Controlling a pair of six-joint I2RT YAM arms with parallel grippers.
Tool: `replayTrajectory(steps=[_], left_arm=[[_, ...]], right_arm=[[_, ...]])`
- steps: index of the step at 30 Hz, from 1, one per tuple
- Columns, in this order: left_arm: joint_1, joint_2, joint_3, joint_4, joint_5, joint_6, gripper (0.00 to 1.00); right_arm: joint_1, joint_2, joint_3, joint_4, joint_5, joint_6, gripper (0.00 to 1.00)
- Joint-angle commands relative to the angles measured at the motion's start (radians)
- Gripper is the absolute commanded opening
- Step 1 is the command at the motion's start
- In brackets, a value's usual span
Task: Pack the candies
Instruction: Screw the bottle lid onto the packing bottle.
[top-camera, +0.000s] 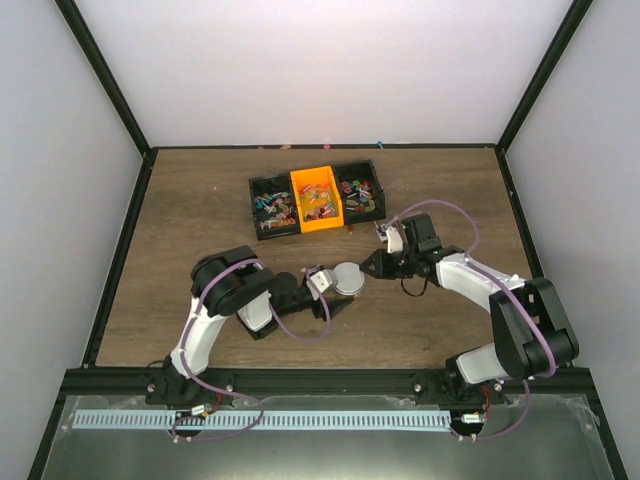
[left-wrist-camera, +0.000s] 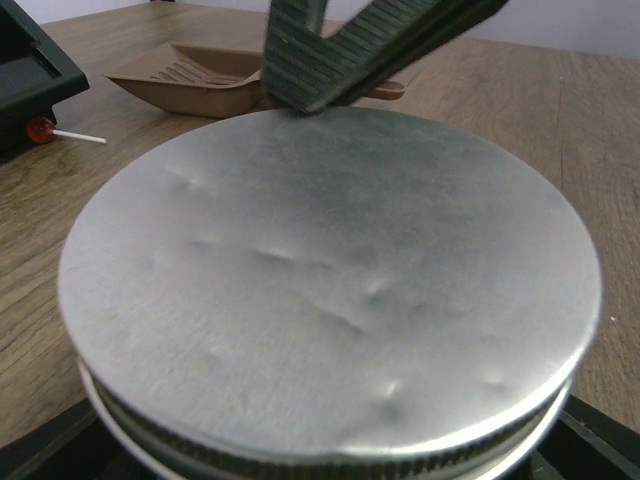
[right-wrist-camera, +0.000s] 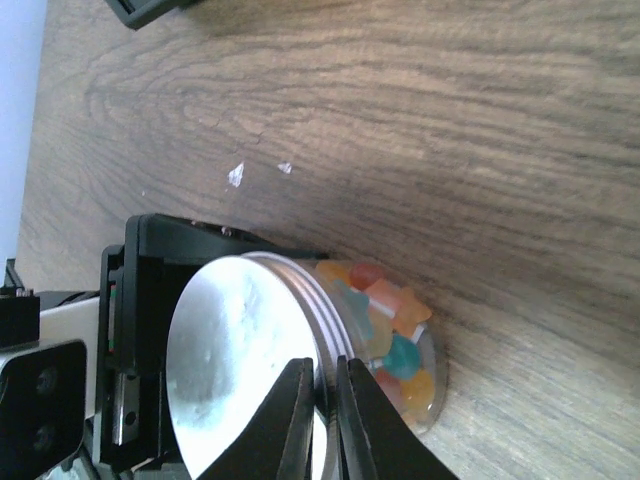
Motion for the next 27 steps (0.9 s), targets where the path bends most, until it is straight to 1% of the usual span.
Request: replayTrajectory(steps=[1,6,10,12,15,19,20,21,22,23,24,27], left_arm=[[-0.003,0.043,0.01,-0.015,-0.042,-0.024,0.84],[-0.002,0.043,0.03,-0.037,-0.066,-0.025,0.84],[-0.003,0.038,0.056,-0.069,-0.069,-0.027,0.84],[-0.001,0.037,0.07,-0.081,-0.07,-0.023,0.84],[-0.001,0.039,0.086,-0.09,-0.07,-0.019,0.85],[0.0,0.036,0.075,-0.089,-0.05,-0.015,0.85],[0.0,0.033,0.067,-0.089,-0.041,-0.015,0.85],[0.0,0.03,0.052,-0.081,-0.037,-0.017,0.85],[-0.001,0.029,0.04,-0.075,-0.032,-0.02,0.85],[-0.001,0.026,0.028,-0.068,-0.024,-0.02,0.85],[-0.001,0.023,0.014,-0.058,-0.019,-0.022,0.85],[-0.001,0.015,-0.022,-0.028,-0.003,-0.032,0.85]], right_arm=[[0.015,0.008,-0.04,-0.02,-0.078,-0.016,0.08],[0.027,-0.037,-0.095,-0.036,-0.096,-0.001,0.08],[0.031,-0.124,-0.157,-0.058,-0.107,0.034,0.06],[0.035,-0.172,-0.196,-0.055,-0.125,0.062,0.03],[0.049,-0.248,-0.253,-0.038,-0.138,0.108,0.02],[0.046,-0.336,-0.244,-0.051,-0.076,0.143,0.01],[0.042,-0.34,-0.226,-0.059,-0.06,0.15,0.03],[0.035,-0.331,-0.2,-0.063,-0.052,0.151,0.09],[0.026,-0.316,-0.166,-0.062,-0.049,0.151,0.17],[0.018,-0.295,-0.14,-0.057,-0.048,0.146,0.2],[0.012,-0.272,-0.111,-0.054,-0.038,0.138,0.22],[0.009,-0.184,-0.022,-0.054,-0.003,0.096,0.23]])
